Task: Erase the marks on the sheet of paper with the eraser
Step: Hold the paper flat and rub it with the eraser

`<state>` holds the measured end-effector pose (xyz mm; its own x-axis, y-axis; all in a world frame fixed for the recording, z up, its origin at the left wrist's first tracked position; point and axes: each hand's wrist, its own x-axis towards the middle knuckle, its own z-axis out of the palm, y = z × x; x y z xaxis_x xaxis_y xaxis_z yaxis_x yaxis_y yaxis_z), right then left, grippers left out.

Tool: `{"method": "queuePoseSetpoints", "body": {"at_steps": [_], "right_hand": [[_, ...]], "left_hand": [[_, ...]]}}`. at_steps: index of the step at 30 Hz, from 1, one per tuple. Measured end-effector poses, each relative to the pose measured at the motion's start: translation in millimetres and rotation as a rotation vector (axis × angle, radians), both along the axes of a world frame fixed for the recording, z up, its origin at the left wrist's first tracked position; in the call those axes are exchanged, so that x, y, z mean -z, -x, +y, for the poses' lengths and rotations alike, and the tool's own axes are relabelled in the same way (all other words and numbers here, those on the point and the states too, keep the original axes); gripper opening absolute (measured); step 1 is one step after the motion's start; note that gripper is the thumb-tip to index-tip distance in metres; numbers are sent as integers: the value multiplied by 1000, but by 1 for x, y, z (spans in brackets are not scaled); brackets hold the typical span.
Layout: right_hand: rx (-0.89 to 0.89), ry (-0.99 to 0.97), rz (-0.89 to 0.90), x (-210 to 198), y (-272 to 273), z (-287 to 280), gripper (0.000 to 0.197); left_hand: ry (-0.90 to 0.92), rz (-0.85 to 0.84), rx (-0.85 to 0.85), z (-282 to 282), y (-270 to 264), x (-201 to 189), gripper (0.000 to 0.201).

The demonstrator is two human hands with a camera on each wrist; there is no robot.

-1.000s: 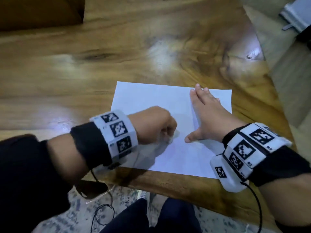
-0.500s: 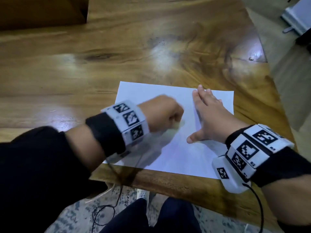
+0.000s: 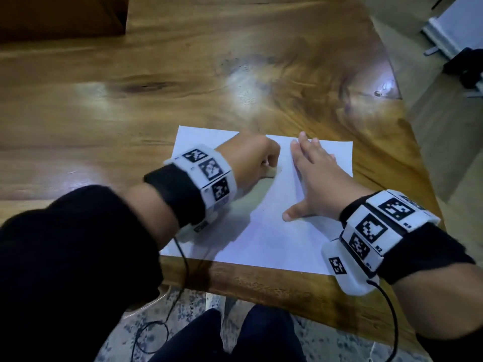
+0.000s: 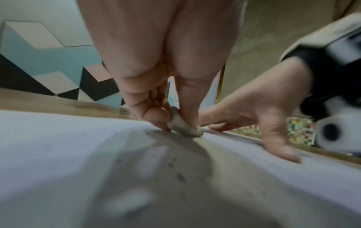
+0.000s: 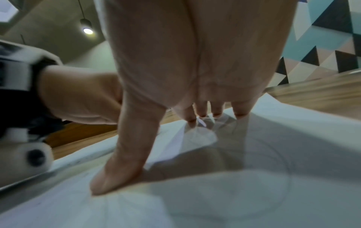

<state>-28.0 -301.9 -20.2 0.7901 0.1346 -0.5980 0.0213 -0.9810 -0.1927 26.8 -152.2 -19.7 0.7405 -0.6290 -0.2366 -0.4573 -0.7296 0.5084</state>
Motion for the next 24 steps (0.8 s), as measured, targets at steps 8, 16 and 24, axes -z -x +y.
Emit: {"method": "queuePoseSetpoints", "body": {"at_steps": [8, 16, 24], "right_hand": [[8, -17, 5, 1, 0, -1, 137], [9, -29, 2, 2, 0, -3, 136], [8, -19, 1, 1, 0, -1, 137]], "left_hand": [[-123, 184, 180, 28, 26, -1, 7], [-175, 159, 146, 35, 18, -3, 6], [-8, -64, -86, 23, 9, 3, 9]]}}
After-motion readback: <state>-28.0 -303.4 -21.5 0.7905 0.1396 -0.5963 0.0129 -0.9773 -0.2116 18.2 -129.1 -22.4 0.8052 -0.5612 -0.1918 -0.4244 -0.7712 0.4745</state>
